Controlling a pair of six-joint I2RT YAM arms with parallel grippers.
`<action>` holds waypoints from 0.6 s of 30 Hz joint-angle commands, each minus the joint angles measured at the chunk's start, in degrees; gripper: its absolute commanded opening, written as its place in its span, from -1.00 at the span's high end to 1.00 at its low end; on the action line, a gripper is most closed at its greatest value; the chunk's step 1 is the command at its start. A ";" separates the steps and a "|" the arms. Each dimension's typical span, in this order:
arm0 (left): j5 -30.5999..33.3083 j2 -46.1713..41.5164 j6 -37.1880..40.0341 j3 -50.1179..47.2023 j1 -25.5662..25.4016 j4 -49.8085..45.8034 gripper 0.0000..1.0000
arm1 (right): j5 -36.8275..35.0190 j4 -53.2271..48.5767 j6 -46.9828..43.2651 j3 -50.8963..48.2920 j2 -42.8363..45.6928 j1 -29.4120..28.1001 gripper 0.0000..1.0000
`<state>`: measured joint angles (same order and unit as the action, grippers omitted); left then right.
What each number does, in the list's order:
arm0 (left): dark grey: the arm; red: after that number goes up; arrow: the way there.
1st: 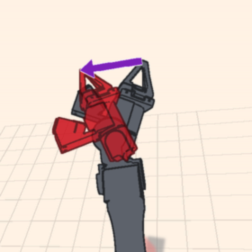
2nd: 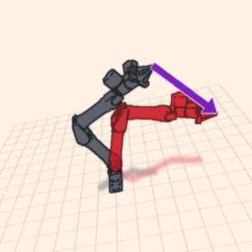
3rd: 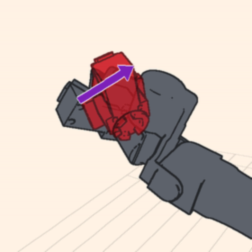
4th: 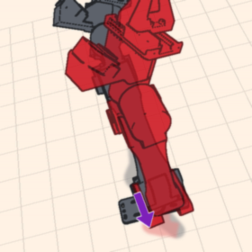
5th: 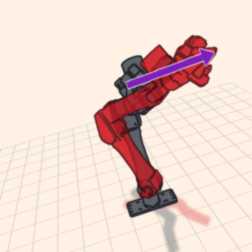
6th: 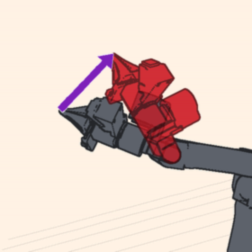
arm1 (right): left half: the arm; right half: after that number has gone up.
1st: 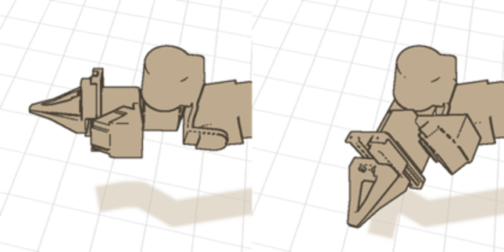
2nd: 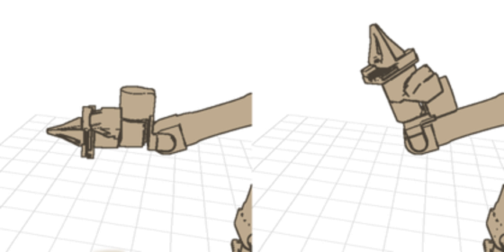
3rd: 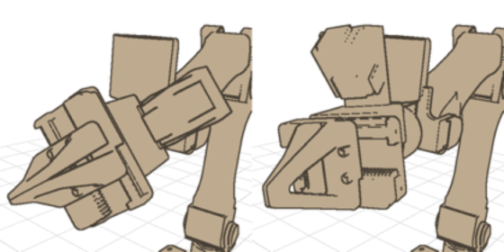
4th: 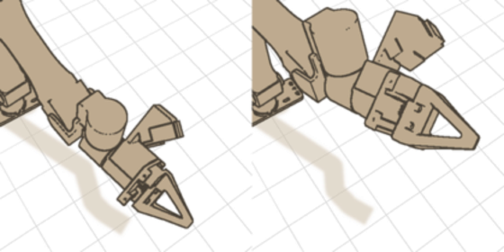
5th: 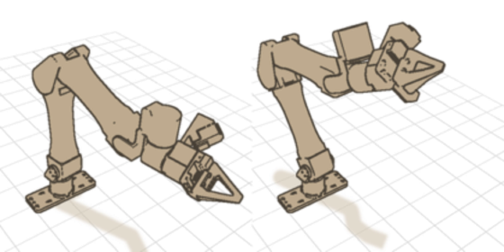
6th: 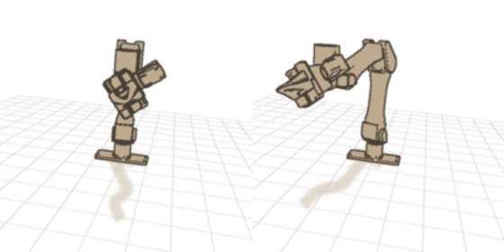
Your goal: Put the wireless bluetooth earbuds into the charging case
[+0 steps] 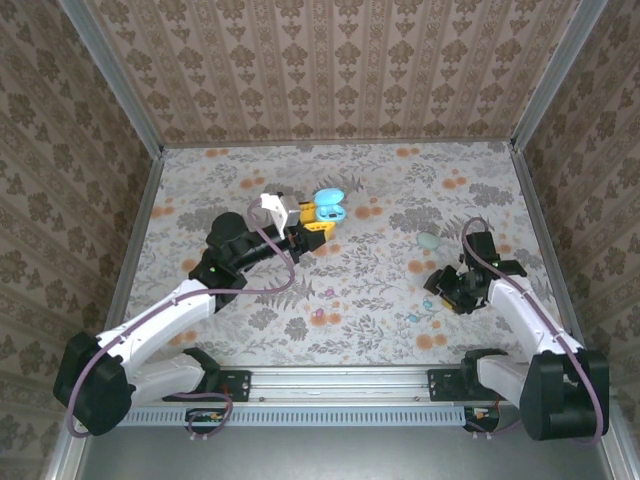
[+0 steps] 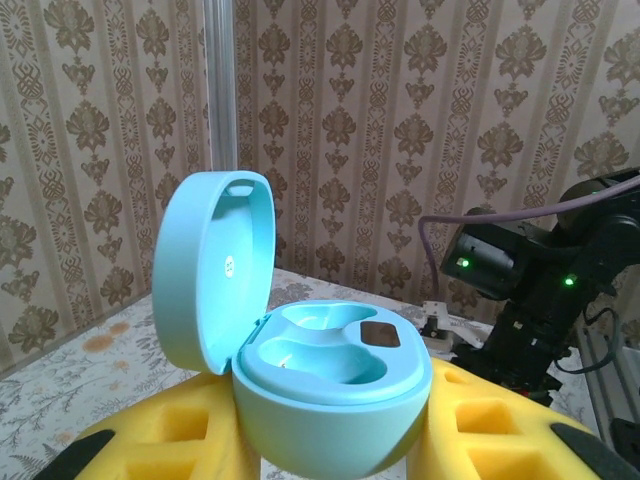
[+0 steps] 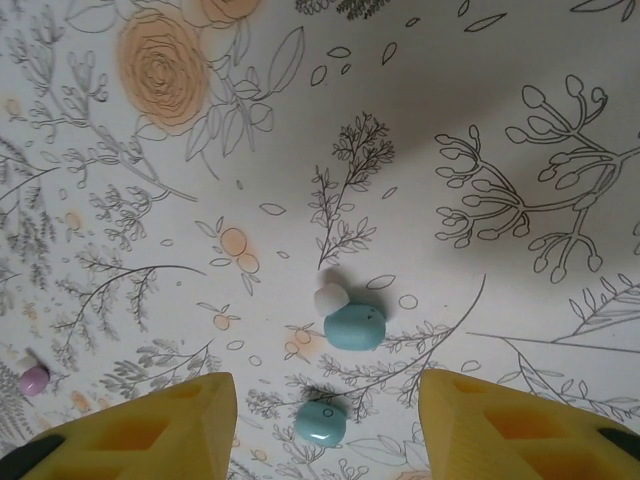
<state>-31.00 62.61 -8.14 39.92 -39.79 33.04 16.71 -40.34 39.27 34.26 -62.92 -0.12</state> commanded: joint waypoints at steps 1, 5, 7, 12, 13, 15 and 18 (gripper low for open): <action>0.42 -1.00 -0.16 0.50 -0.42 1.02 0.42 | 1.95 2.96 1.05 -0.87 -2.71 -0.86 -0.05; 1.11 -1.26 0.11 0.42 -0.79 0.71 0.42 | 2.73 5.68 2.11 -2.04 -4.93 -2.33 -0.05; 1.21 -1.43 0.29 0.44 -0.87 0.30 0.42 | 2.44 6.52 2.31 -2.40 -5.87 -3.00 -0.06; 1.30 -1.59 0.80 0.85 -0.94 -0.69 0.42 | 1.05 7.29 1.63 -2.27 -8.80 -4.17 -0.07; 1.30 -1.55 0.90 0.93 -0.98 -0.95 0.42 | 1.09 7.44 1.60 -2.27 -9.42 -4.44 -0.07; 1.30 -1.53 1.18 1.21 -0.95 -1.15 0.42 | 1.01 8.19 1.55 -2.34 -10.19 -5.21 -0.07; 1.48 -1.43 1.26 1.45 -0.99 -1.35 0.42 | 0.43 9.24 1.28 -1.72 -11.37 -6.41 0.01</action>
<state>-29.91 62.37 -7.86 39.92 -40.49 31.94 18.22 -32.32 40.49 32.45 -73.38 -5.56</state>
